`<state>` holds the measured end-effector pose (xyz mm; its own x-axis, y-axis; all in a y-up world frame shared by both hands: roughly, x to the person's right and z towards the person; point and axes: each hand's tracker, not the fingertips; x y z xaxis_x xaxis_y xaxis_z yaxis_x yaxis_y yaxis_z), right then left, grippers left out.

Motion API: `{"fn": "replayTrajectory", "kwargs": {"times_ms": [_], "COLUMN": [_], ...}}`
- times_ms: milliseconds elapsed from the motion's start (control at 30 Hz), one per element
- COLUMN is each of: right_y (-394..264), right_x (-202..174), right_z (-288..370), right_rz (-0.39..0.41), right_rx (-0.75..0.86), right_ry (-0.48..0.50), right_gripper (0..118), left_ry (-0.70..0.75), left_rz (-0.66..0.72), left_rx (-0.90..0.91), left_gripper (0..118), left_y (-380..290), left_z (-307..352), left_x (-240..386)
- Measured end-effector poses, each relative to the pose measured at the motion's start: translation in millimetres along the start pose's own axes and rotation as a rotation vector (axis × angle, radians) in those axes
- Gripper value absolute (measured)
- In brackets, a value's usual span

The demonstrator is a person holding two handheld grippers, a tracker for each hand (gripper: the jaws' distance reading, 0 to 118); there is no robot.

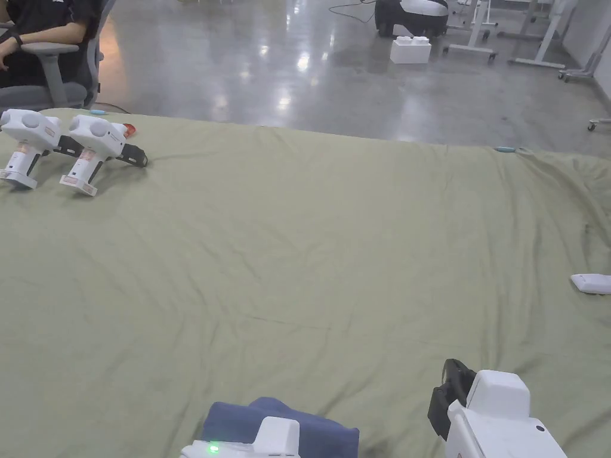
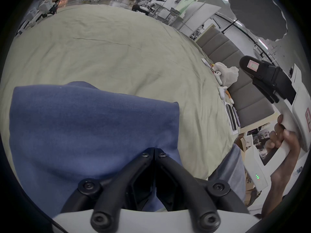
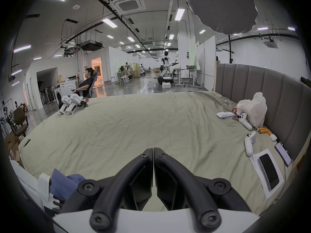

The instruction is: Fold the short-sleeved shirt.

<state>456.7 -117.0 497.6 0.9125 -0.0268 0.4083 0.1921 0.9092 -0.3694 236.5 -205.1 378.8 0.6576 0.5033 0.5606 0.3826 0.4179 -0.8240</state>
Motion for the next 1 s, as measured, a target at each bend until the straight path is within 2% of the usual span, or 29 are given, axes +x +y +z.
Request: {"fn": "replayTrajectory", "kwargs": {"times_ms": [167, 333, 500, 700, 767, 967, 1000], "right_y": [4, 23, 52, 72, 68, 72, 79], "right_x": [0, -6, -19, -33, -29, -28, -32], "right_z": [4, 6, 10, 15, 14, 14, 18], "right_rz": [0.012, 0.025, 0.024, 0.007, 0.002, 0.040, 0.041], "right_rx": [0.028, 0.099, 0.238, 0.329, 0.345, 0.364, 0.333], "right_ry": [-0.005, -0.030, -0.061, -0.097, -0.096, -0.097, -0.138], "right_gripper": [1, 0, 1, 0, 0, 1, 0], "left_ry": [-0.029, 0.035, 0.314, 0.580, 0.631, 0.629, 0.637], "left_rz": [-0.044, -0.138, -0.249, -0.306, -0.303, -0.278, -0.276], "left_rx": [0.034, 0.324, 0.688, 0.974, 1.021, 1.048, 1.047], "left_gripper": [5, 5, 5, 5, 5, 5, 5], "left_y": [10, 46, 71, 78, 78, 79, 77], "left_z": [27, 88, 136, 156, 158, 170, 172], "left_x": [-4, -3, 8, 22, 24, 10, 8]}}
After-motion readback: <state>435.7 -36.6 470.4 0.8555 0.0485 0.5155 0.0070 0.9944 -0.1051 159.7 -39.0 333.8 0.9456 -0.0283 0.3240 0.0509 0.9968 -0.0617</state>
